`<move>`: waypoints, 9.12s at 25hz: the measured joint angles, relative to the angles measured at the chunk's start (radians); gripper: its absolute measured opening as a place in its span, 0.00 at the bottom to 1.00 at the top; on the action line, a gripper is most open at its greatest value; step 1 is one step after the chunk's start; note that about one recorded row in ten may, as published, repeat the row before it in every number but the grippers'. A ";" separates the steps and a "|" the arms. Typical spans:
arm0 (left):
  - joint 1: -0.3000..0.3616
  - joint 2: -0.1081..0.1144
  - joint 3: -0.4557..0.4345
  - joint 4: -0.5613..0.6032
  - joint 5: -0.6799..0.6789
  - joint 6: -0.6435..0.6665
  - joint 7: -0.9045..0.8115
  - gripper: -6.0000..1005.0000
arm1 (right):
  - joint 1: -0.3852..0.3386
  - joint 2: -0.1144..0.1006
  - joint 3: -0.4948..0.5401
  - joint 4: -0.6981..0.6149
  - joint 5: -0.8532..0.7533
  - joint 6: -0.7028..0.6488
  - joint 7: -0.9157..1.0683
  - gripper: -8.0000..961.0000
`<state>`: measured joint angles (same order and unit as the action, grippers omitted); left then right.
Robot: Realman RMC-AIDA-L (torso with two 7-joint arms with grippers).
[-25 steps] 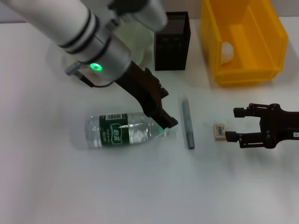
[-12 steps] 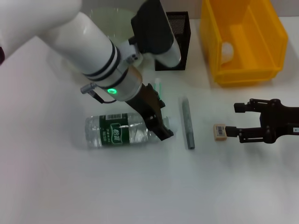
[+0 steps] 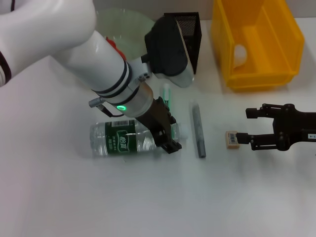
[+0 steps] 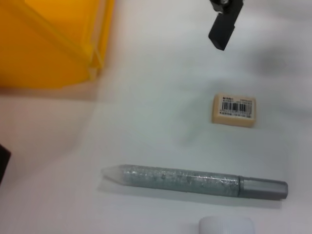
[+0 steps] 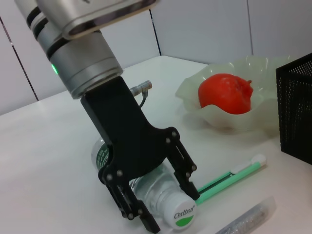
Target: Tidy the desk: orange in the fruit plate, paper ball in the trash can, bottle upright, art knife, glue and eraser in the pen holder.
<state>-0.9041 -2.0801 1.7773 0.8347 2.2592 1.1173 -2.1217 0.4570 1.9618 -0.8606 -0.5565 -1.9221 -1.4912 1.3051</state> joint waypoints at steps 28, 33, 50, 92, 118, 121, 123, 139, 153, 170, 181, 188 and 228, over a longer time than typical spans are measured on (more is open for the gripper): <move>0.301 0.016 -0.723 0.186 -0.221 0.354 0.311 0.44 | 0.018 0.006 -0.009 0.004 0.000 0.010 0.000 0.87; 0.375 0.023 -0.893 0.137 -0.329 0.458 0.458 0.45 | 0.026 0.008 -0.009 0.004 0.000 0.006 0.000 0.87; 0.463 0.021 -1.177 -0.032 -0.480 0.477 0.765 0.46 | 0.041 0.008 -0.009 0.004 0.000 0.002 0.002 0.87; 0.445 0.016 -1.235 -0.226 -0.530 0.225 0.968 0.65 | 0.053 0.006 0.000 0.004 0.000 0.010 0.003 0.87; 0.549 0.025 -0.969 -0.242 -0.449 0.663 0.933 0.81 | 0.232 0.030 -0.023 -0.194 -0.180 -0.039 0.532 0.87; 0.563 0.017 -0.967 -0.278 -0.425 0.615 1.009 0.81 | 0.293 0.044 -0.059 -0.280 -0.277 -0.047 0.714 0.87; 0.565 0.018 -0.967 -0.297 -0.425 0.608 1.028 0.81 | 0.402 0.046 -0.137 -0.351 -0.402 -0.069 0.965 0.87; 0.571 0.015 -0.966 -0.354 -0.427 0.573 1.095 0.81 | 0.874 0.128 -0.254 0.001 -0.849 0.077 1.333 0.87; 0.561 0.013 -0.964 -0.375 -0.432 0.558 1.097 0.81 | 0.849 0.131 -0.449 0.154 -0.636 0.322 1.377 0.87; 0.552 0.014 -0.964 -0.379 -0.432 0.548 1.100 0.81 | 0.764 0.130 -0.709 0.130 -0.413 0.458 1.374 0.87; 0.553 0.012 -0.966 -0.379 -0.432 0.549 1.100 0.81 | 0.721 0.131 -0.813 0.093 -0.380 0.521 1.382 0.87; 0.551 0.013 -0.965 -0.379 -0.432 0.549 1.098 0.81 | 0.713 0.130 -0.864 0.088 -0.369 0.549 1.382 0.87; 0.537 0.015 -0.962 -0.379 -0.434 0.555 1.086 0.81 | 0.649 0.130 -0.919 0.016 -0.367 0.566 1.377 0.55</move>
<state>-0.3674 -2.0647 0.8150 0.4559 1.8253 1.6720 -1.0355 1.1063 2.0923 -1.7793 -0.5400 -2.2887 -0.9251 2.6818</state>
